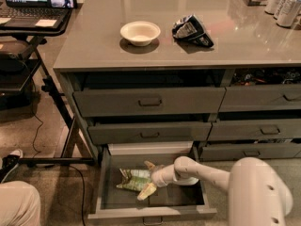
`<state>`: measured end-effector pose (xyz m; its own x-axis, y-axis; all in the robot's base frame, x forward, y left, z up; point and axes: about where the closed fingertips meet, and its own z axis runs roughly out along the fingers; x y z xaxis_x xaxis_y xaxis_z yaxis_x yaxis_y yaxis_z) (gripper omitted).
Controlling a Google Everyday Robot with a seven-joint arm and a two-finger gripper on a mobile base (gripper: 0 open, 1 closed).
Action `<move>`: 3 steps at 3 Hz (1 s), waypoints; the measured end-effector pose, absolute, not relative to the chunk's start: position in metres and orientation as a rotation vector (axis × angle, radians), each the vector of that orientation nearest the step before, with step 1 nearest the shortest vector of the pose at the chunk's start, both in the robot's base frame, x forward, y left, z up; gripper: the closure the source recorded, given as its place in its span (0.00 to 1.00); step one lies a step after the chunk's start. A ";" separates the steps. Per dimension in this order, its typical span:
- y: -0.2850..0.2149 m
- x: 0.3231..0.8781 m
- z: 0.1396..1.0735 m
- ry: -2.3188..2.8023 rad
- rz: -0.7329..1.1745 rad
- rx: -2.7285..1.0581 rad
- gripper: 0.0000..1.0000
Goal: Pick green jalapeno chip bag from bottom drawer and place on counter
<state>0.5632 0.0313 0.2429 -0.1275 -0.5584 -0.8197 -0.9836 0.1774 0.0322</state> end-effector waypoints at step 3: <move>0.062 0.594 0.168 1.765 0.783 -1.456 0.00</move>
Offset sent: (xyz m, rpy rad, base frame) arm 0.0419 0.0298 -0.0837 0.0110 -0.0356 -0.0041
